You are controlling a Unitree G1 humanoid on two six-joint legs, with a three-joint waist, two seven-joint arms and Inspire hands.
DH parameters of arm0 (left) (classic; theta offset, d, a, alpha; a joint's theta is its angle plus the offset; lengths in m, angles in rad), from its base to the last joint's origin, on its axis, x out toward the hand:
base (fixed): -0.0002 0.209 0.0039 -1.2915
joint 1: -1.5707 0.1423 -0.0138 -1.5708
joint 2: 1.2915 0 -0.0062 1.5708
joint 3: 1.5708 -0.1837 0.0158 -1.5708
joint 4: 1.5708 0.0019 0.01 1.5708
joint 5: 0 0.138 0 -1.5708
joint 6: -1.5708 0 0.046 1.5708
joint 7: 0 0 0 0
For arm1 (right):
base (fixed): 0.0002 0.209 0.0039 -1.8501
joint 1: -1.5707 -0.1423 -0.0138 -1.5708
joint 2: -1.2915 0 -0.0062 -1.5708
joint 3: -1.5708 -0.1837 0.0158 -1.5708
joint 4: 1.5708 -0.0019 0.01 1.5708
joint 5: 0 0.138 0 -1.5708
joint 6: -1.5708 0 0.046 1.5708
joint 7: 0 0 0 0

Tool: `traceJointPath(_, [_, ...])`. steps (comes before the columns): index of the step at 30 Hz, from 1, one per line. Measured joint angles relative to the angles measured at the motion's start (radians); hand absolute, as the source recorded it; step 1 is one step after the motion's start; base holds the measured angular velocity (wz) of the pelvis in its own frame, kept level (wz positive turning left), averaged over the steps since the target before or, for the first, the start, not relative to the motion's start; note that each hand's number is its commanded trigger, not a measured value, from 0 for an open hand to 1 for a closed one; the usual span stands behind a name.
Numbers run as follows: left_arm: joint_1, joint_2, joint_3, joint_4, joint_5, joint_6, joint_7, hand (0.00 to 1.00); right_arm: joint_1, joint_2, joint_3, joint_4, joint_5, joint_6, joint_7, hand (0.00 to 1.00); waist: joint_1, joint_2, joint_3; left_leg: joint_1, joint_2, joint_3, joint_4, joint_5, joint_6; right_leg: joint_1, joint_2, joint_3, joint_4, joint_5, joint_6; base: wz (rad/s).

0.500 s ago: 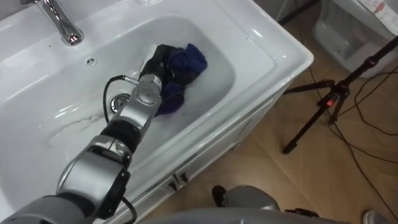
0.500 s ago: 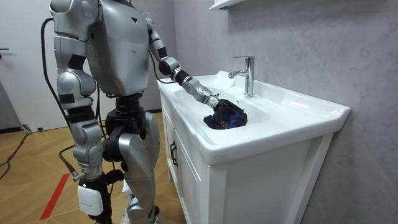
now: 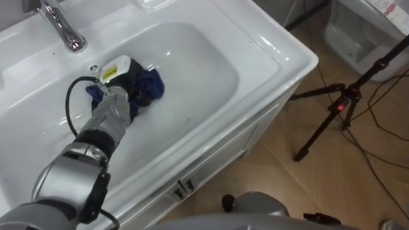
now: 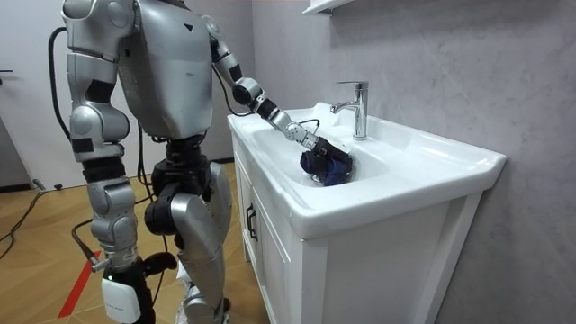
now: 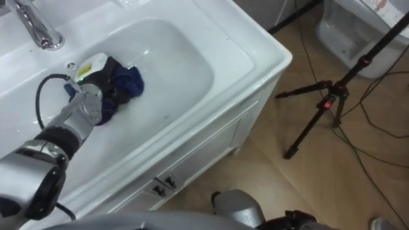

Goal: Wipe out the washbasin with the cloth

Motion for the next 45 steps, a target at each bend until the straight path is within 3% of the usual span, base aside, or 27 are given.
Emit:
traceJointPath(4, [0.041, 0.006, 0.035, 0.013, -0.003, 0.004, 0.012, 1.0, 0.002, -0.009, -0.007, 0.025, 0.047, -0.008, -0.024, 0.0, 0.037, 0.012, -0.0073, -0.001, 0.001, -0.015, 0.003, 0.0, 0.0, 0.009, -0.005, -0.018, -0.007, 0.0, -0.001, 0.11])
traceJointPath(11, [0.064, 0.004, 0.068, 0.002, -0.001, -0.005, 0.008, 1.0, -0.016, -0.006, -0.038, 0.021, 0.056, -0.031, -0.031, 0.0, 0.058, 0.016, -0.0106, 0.002, 0.006, -0.027, 0.001, 0.006, -0.009, 0.018, -0.003, -0.032, -0.012, -0.001, -0.008, 0.04])
traceJointPath(12, [0.069, 0.002, 0.074, 0.003, 0.0, -0.005, 0.006, 1.0, -0.014, -0.005, -0.046, 0.022, 0.052, -0.031, -0.031, 0.0, 0.064, 0.012, -0.008, 0.015, 0.007, -0.028, -0.002, 0.008, -0.012, 0.028, 0.0, -0.033, -0.014, -0.003, -0.011, 0.0])
traceJointPath(17, [0.106, -0.017, 0.148, 0.001, -0.001, -0.031, 0.009, 1.0, -0.006, -0.001, -0.074, 0.029, 0.045, -0.031, -0.032, 0.0, 0.099, 0.01, -0.0104, 0.049, 0.018, -0.041, -0.011, 0.014, -0.023, 0.066, 0.012, -0.039, -0.029, -0.005, -0.023, 0.03])
traceJointPath(21, [0.144, -0.016, 0.252, 0.001, 0.009, -0.038, 0.033, 1.0, -0.003, 0.006, -0.118, 0.038, 0.026, -0.031, -0.033, 0.0, 0.126, 0.014, -0.0207, 0.053, 0.024, -0.081, -0.008, 0.021, -0.033, 0.082, 0.01, -0.074, -0.028, -0.014, -0.036, 0.24])
traceJointPath(24, [0.173, 0.0, 0.264, 0.001, 0.014, -0.045, 0.055, 1.0, 0.009, 0.004, -0.143, 0.041, 0.016, -0.03, -0.033, 0.0, 0.162, 0.019, -0.0256, 0.07, 0.025, -0.108, -0.009, 0.024, -0.038, 0.108, 0.007, -0.1, -0.029, -0.025, -0.042, 0.28])
traceJointPath(31, [0.216, 0.001, 0.273, -0.005, 0.133, -0.047, 0.075, 1.0, 0.024, 0.0, -0.168, 0.02, -0.028, -0.031, -0.022, 0.0, 0.177, 0.026, -0.0304, 0.104, 0.032, -0.16, -0.009, 0.028, -0.044, 0.15, 0.007, -0.121, -0.028, -0.039, -0.054, 0.08])
traceJointPath(39, [0.262, 0.001, 0.287, -0.036, 0.165, -0.047, 0.086, 1.0, 0.032, -0.012, -0.194, 0.02, -0.059, -0.031, -0.031, 0.0, 0.186, 0.055, -0.0342, 0.108, 0.038, -0.17, -0.009, 0.033, -0.053, 0.153, 0.015, -0.119, -0.028, -0.038, -0.065, -0.01])
traceJointPath(45, [0.303, 0.001, 0.29, -0.078, 0.179, -0.047, 0.084, 1.0, 0.04, -0.014, -0.212, 0.019, -0.06, -0.031, -0.032, 0.0, 0.185, 0.055, -0.0336, 0.13, 0.041, -0.171, -0.011, 0.033, -0.053, 0.173, 0.018, -0.118, -0.029, -0.046, -0.069, 0.0])
